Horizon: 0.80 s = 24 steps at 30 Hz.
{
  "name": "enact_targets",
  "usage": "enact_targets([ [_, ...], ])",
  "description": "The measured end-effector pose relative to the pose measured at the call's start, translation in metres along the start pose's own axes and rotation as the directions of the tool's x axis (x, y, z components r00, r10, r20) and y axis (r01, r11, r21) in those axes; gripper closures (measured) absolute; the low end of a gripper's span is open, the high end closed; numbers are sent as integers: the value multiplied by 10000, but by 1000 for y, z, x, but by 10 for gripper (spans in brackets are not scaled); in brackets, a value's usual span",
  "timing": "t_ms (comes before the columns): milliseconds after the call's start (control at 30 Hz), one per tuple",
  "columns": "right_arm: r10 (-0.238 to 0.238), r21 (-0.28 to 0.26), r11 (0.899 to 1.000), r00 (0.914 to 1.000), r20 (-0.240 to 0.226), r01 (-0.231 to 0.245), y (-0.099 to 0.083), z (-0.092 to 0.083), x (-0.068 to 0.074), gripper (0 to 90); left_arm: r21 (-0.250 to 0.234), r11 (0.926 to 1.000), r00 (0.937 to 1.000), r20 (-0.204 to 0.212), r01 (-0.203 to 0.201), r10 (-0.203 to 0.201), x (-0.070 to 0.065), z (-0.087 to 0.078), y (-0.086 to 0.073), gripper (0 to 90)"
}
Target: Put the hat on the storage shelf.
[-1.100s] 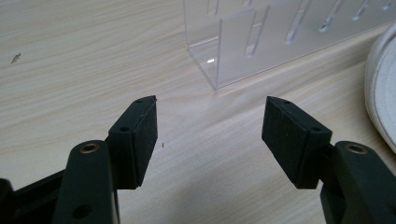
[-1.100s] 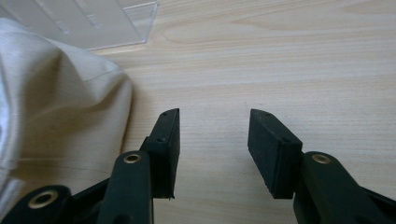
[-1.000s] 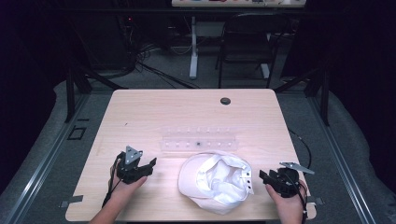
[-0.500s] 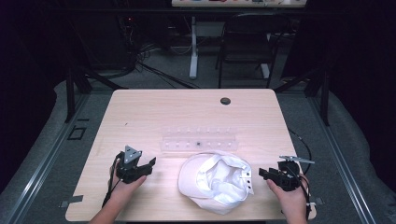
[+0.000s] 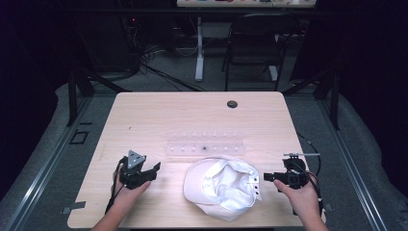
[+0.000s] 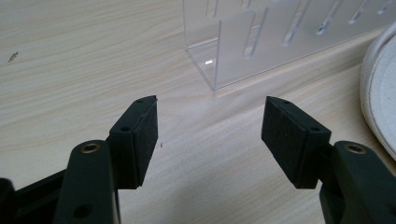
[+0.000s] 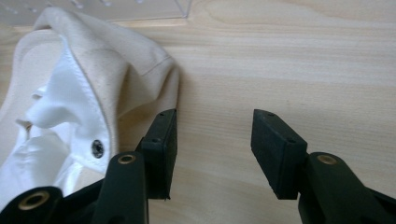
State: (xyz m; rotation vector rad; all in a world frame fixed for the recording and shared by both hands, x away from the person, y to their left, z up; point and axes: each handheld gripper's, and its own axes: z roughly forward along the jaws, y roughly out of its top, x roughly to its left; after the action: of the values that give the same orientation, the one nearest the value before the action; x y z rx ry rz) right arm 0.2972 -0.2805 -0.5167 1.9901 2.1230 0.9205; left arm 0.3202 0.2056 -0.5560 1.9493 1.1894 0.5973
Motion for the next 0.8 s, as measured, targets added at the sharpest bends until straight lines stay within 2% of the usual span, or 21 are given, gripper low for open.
enact_targets([
  [133, -34, 238, 9997, 9999, -164, 38, 6, -4, 5, 512, 21, 10000, 10000, -8, -44, 44, 0, 0, 0, 368],
  [233, 4, 431, 9991, 9989, -460, 15, 11, -7, 8, 510, 27, 10000, 10000, -8, -64, 64, 0, 0, 0, 368],
  [633, -41, 996, 9950, 9972, -745, 115, 24, -16, 21, 505, 26, 10000, 10000, -29, -74, 75, -1, 0, 0, 368],
  [800, 21, 1265, 9919, 9941, -1086, 117, 28, -18, 25, 498, 30, 10000, 10000, -37, -91, 91, -1, 0, 0, 368],
])
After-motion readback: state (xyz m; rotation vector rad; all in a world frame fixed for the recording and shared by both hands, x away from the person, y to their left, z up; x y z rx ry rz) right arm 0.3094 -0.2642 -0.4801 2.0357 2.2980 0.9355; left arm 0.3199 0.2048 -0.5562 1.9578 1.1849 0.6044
